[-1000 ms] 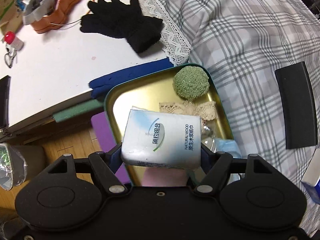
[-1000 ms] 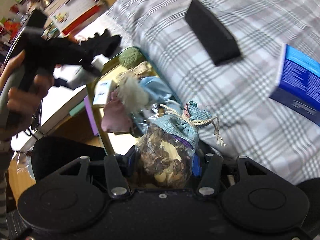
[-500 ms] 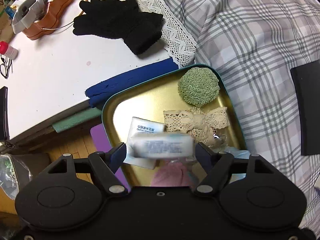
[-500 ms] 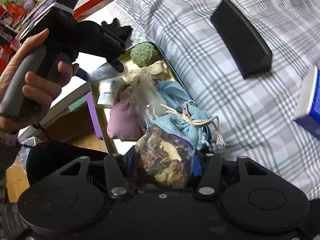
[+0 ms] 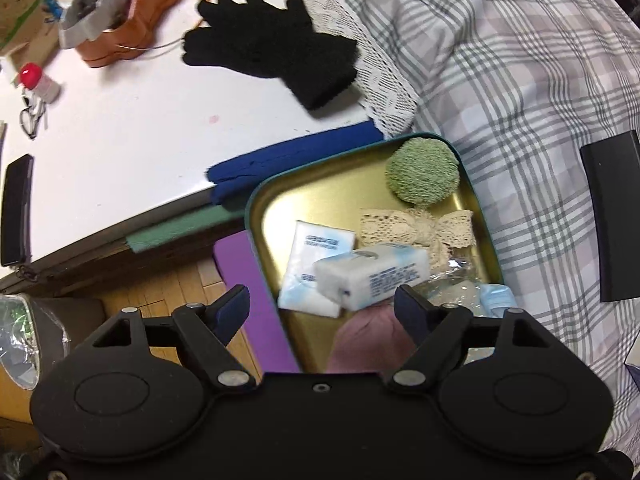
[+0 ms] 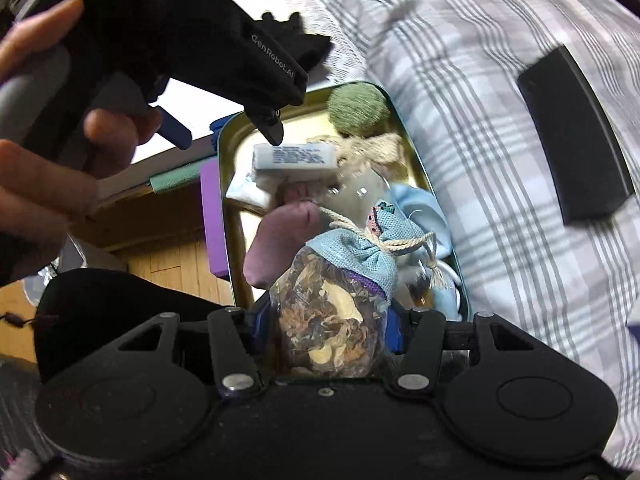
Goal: Organize soft objects
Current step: 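Open the left tool to drop the tissue pack while the right tool releases the sachet, then withdraw both open tools from the filled tray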
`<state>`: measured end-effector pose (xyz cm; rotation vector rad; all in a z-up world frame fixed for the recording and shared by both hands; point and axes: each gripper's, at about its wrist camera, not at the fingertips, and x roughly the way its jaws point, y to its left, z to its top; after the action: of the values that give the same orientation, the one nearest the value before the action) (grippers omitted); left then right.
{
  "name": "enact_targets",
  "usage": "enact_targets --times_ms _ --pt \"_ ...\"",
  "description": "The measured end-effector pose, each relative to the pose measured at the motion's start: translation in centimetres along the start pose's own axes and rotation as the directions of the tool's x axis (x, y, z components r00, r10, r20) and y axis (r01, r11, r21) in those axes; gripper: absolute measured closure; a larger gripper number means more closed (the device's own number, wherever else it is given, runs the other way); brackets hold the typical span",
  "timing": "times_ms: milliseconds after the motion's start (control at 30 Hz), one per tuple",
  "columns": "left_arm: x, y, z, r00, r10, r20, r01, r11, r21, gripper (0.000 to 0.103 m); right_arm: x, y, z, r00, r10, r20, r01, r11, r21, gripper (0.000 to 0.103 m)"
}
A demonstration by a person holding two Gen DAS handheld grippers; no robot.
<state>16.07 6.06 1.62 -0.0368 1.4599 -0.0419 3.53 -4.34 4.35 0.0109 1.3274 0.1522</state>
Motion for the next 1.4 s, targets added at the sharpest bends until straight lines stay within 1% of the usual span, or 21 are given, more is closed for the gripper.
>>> enact_targets --times_ms 100,200,233,300,367,467,600,733,867,1000,1133,1400 --pt "-0.4 0.7 -0.6 1.0 0.014 0.01 -0.013 1.0 -0.01 0.027 0.8 0.9 0.3 1.0 -0.016 0.016 0.016 0.999 -0.04 0.05" --pt "-0.6 1.0 -1.1 0.999 0.024 0.026 -0.023 1.0 -0.014 0.027 2.1 1.2 0.5 0.999 -0.044 0.019 0.045 0.997 -0.064 0.046" --pt "-0.7 1.0 -1.3 0.999 0.027 0.031 -0.027 1.0 -0.012 0.027 2.5 1.2 0.5 0.998 -0.061 0.016 0.062 0.996 -0.067 0.044" --pt "-0.7 1.0 -1.7 0.999 0.028 0.034 -0.028 1.0 -0.007 0.027 2.9 1.1 0.3 0.996 -0.091 0.011 0.091 0.994 -0.06 0.043" --pt "-0.7 0.9 -2.1 0.999 0.027 0.038 -0.027 1.0 -0.008 0.027 3.0 0.6 0.1 0.997 -0.083 0.005 0.083 0.996 -0.043 0.043" --pt "-0.8 0.5 -2.7 0.998 0.032 0.045 -0.032 0.999 -0.001 0.027 2.4 -0.3 -0.3 0.997 -0.075 0.006 0.075 0.997 -0.022 0.043" --pt "-1.4 -0.2 -3.9 0.999 0.015 0.046 -0.015 1.0 0.003 0.027 1.0 -1.6 -1.0 0.998 -0.066 0.017 0.066 0.998 0.017 0.043" --pt "-2.5 -1.0 -5.7 0.997 0.019 0.076 -0.02 1.0 0.008 0.027 -0.4 -3.3 -2.2 0.998 -0.062 0.025 0.06 0.996 0.073 0.043" --pt "-3.7 -1.6 -7.6 0.994 0.015 0.109 -0.015 1.0 -0.001 0.027 -1.6 -4.9 -3.6 0.998 -0.063 0.032 0.058 0.99 0.129 0.043" --pt "-4.8 -2.5 -10.0 0.988 0.039 0.152 -0.041 0.999 0.011 0.026 -2.8 -5.9 -5.0 0.996 -0.071 0.05 0.062 0.986 0.157 0.042" --pt "-5.5 -3.3 -12.4 0.986 0.022 0.166 -0.023 1.0 0.008 0.026 -4.2 -6.7 -6.5 0.995 -0.065 0.076 0.051 0.982 0.18 0.042" --pt "-6.1 -4.2 -16.8 0.98 0.03 0.198 -0.027 0.999 -0.021 0.026 -6.6 -8.0 -9.3 0.989 -0.084 0.125 0.057 0.976 0.209 0.042"
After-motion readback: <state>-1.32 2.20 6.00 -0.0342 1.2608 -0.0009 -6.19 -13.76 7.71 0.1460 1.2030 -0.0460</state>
